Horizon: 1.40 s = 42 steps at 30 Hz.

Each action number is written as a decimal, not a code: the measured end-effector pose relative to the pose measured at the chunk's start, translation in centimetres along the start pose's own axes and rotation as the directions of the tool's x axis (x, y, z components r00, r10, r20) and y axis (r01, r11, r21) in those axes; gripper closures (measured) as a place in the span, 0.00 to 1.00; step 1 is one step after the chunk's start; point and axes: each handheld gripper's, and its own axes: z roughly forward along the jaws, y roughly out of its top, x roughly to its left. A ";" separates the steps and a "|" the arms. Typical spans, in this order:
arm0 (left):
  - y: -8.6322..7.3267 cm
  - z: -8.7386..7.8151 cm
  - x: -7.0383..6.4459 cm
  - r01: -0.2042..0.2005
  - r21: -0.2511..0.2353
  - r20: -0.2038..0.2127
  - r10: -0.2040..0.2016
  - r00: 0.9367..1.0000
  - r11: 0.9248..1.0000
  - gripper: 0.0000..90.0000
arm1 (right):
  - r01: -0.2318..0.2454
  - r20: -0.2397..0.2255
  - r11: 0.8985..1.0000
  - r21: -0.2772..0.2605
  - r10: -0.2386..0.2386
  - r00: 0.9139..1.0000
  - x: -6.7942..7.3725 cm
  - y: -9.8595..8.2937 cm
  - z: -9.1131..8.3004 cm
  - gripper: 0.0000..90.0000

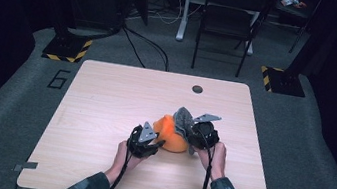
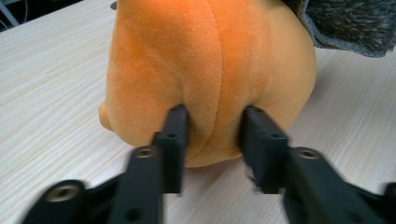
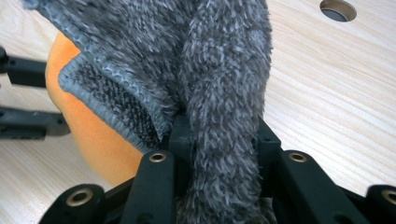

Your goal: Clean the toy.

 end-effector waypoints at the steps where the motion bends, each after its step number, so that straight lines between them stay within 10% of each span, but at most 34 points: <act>1: 0.0 0.0 0.0 0.000 -0.005 -0.001 0.000 1.000 1.000 0.81 | -0.011 -0.001 1.000 0.000 0.011 1.000 -0.1 0.0 -0.1 0.76; 15: 1.4 -1.6 -0.4 0.022 -0.040 0.059 -0.019 0.998 0.999 0.92 | 0.053 -0.038 0.990 -0.131 -0.059 0.998 2.6 2.1 -3.6 0.76; 20: 1.0 -1.1 -0.3 0.031 -0.020 0.066 -0.030 0.997 0.999 0.92 | 0.112 -0.012 0.991 -0.076 -0.114 0.993 3.6 1.7 -1.9 0.76; 42: 0.4 -0.6 0.8 0.050 -0.003 0.070 -0.050 0.996 0.999 0.92 | 0.002 -0.010 0.997 0.074 -0.002 1.000 -0.4 0.0 0.0 0.75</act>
